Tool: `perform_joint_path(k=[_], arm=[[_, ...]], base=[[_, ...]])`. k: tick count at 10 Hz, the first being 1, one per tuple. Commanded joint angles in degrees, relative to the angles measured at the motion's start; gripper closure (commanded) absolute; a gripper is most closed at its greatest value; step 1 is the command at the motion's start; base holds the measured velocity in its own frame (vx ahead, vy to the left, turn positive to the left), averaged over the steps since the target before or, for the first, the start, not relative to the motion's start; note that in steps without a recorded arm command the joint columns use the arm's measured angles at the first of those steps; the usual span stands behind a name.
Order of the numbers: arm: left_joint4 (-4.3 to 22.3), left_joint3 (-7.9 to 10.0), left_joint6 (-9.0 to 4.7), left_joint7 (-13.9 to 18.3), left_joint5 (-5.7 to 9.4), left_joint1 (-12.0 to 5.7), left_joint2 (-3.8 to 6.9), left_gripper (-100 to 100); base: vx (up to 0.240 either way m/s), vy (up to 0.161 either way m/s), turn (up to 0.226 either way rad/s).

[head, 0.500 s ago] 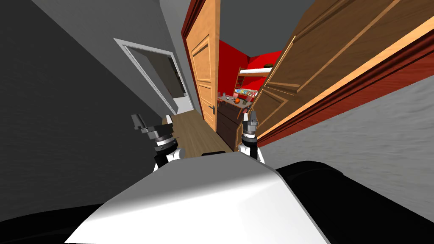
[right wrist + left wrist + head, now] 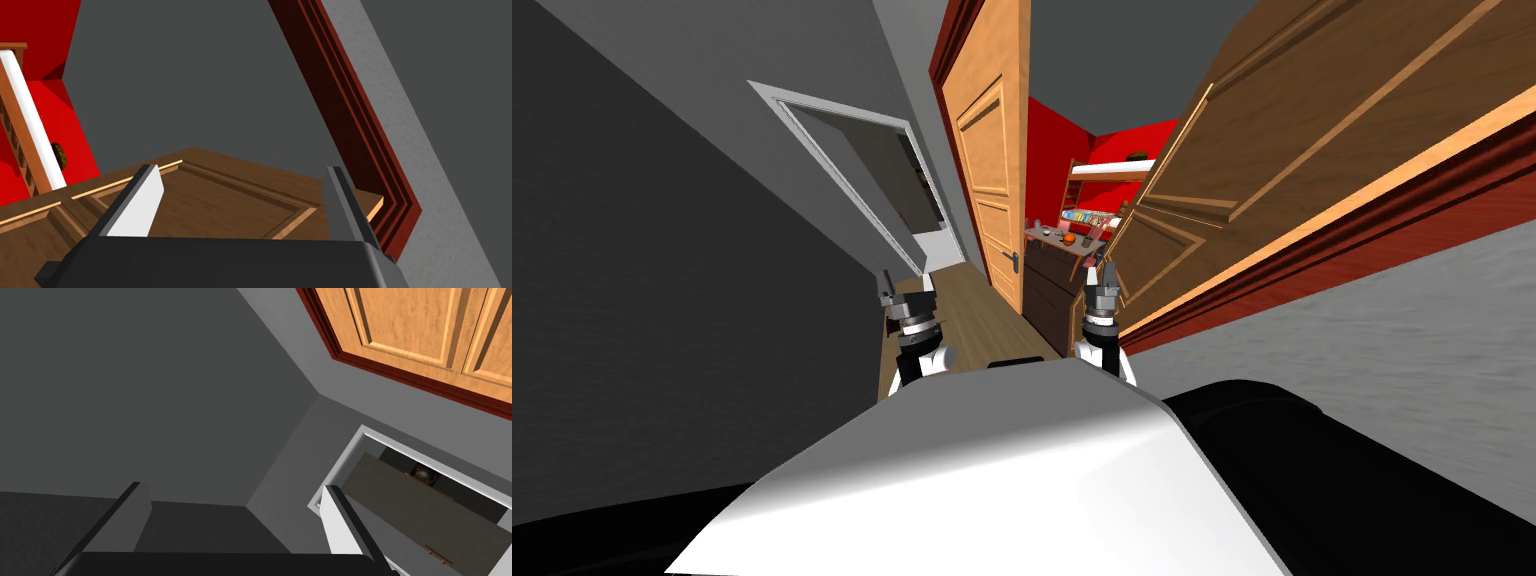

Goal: Push the door open

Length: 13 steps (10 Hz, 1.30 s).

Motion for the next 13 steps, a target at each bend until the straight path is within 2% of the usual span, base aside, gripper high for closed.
perform_joint_path(k=[1,6,13], arm=[[1.66,-0.64,0.45,-0.06,-0.14,-1.14,0.32,-100],[7.65,-2.66,1.52,-0.03,-0.46,-4.81,1.44,-100],[17.83,-6.08,3.33,0.01,-1.01,-11.05,2.72,-100]], base=[[0.087,0.076,-0.051],[0.079,0.061,-0.067],[0.089,0.085,-0.083]])
